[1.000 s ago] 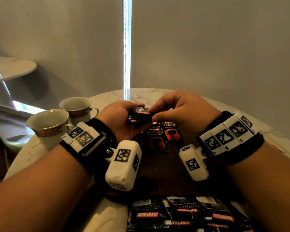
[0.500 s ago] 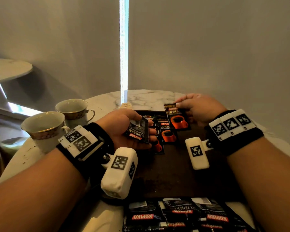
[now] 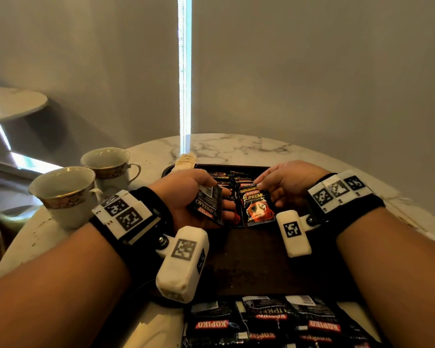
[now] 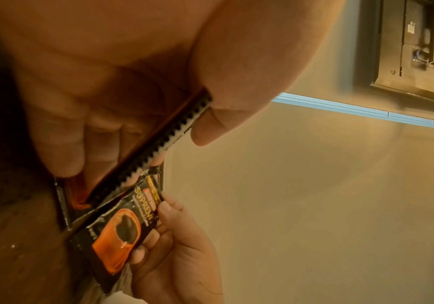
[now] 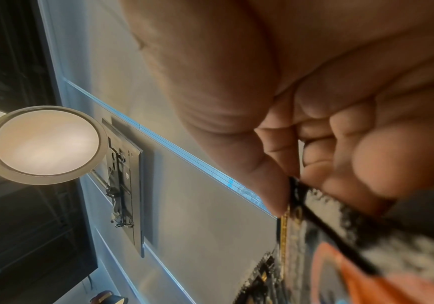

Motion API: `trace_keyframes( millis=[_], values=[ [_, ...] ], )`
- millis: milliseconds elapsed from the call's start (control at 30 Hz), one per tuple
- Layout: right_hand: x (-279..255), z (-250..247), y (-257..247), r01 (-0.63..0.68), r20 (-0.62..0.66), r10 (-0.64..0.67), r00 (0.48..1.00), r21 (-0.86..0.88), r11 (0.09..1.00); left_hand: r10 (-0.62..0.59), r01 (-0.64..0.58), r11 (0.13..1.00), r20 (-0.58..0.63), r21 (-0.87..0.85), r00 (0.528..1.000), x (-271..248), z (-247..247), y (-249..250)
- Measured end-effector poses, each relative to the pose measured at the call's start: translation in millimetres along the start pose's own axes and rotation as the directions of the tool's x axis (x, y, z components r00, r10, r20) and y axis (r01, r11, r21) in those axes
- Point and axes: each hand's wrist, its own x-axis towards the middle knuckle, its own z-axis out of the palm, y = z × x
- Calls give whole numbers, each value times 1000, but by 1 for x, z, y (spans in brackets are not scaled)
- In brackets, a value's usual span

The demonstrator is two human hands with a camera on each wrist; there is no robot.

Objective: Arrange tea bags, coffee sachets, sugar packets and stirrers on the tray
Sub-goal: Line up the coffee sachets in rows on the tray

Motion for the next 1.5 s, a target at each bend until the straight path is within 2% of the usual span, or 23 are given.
trace_keyframes(
  millis=[267, 433, 800, 1033, 1167, 1300, 1400, 1500],
  values=[
    [-1, -1, 1, 10, -2, -10, 1000, -9, 1000, 8, -8, 999, 15, -53, 1000, 1, 0, 0],
    [-2, -3, -1, 33, 1, -33, 999, -85, 996, 30, -29, 999, 9, -43, 1000, 3, 2, 0],
    [-4, -2, -2, 3, 21, -3, 1000, 0, 1000, 72, -72, 996, 2, -53, 997, -4, 7, -1],
    [-3, -2, -1, 26, -15, -26, 1000, 0, 1000, 89, -89, 995, -14, -43, 996, -1, 7, -2],
    [0, -6, -1, 95, -50, -96, 994, -30, 995, 111, -112, 992, -19, -54, 994, -3, 8, -1],
    [1, -5, -5, 244, -83, -241, 967, 17, 970, 148, -149, 980, -20, -134, 989, -7, 11, 1],
    [-10, -2, -16, 365, 2, -369, 929, 139, 920, 201, -207, 962, -54, -179, 978, -8, 10, 4],
    [-24, 3, -22, 439, 171, -484, 858, 242, 865, 241, -247, 952, -56, -182, 969, -8, 7, 5]
  ],
)
